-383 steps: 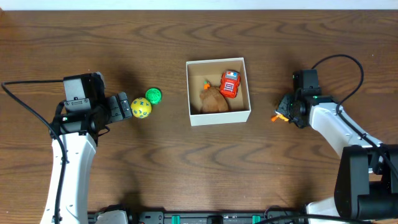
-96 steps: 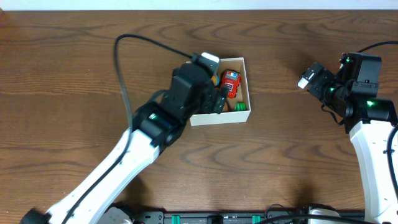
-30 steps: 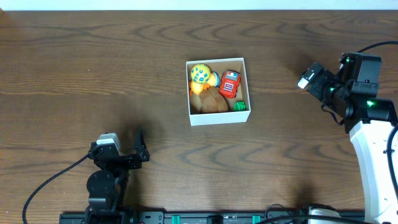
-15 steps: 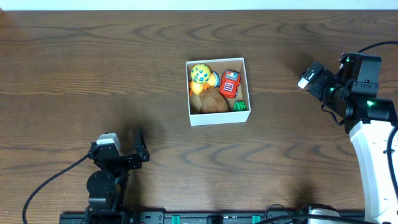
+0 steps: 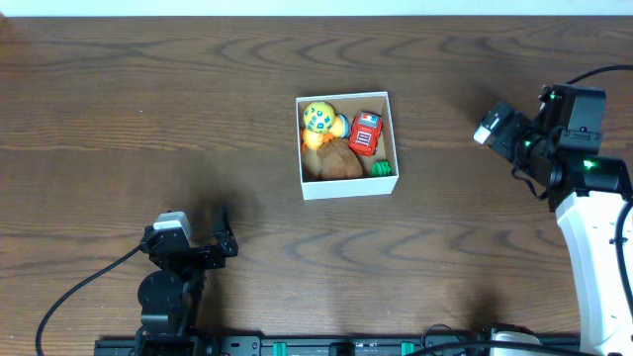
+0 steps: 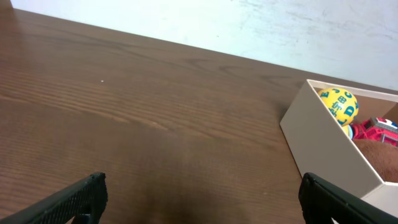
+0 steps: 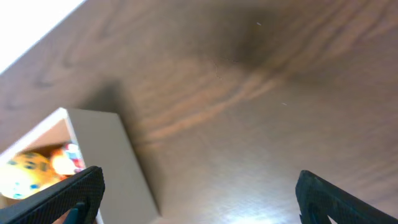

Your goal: Pack container

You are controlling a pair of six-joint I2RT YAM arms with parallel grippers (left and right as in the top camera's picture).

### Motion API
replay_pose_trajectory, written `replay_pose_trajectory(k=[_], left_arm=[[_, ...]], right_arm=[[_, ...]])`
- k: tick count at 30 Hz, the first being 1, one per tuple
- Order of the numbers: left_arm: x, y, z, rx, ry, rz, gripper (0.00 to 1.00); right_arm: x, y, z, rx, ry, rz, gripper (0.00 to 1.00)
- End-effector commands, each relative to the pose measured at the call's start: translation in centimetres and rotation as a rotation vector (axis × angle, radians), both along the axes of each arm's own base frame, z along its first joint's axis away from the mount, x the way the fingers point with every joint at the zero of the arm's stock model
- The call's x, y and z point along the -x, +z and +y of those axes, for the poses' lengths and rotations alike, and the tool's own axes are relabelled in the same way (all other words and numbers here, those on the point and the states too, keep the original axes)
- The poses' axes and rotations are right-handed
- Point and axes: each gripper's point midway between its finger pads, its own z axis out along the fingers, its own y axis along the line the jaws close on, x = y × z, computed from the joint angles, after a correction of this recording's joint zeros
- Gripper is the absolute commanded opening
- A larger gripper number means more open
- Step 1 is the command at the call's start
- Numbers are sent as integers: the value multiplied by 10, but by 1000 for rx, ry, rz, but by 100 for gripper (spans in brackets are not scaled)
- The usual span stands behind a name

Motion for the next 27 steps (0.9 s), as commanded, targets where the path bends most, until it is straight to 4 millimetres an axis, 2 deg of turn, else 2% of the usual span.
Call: replay_pose_trajectory(k=[1,6,11,16,24,27], left_arm=[[0,-6,1,2,3,8,98],[0,-6,1,2,3,8,98],[0,-6,1,2,3,8,98],[0,-6,1,2,3,9,98],[0,-6,1,2,3,8,98],[0,-6,1,2,3,9,98]], right_arm=[[11,-5,-17,175,90,51,99],[29,9,-16,347,271,-29,99],[60,15,-12,436,309,-162,99],[87,2,-9,471,281,-290,99],[110,-38,2,480,284,-448,99],[115,-46,3,490,276,-491,99]])
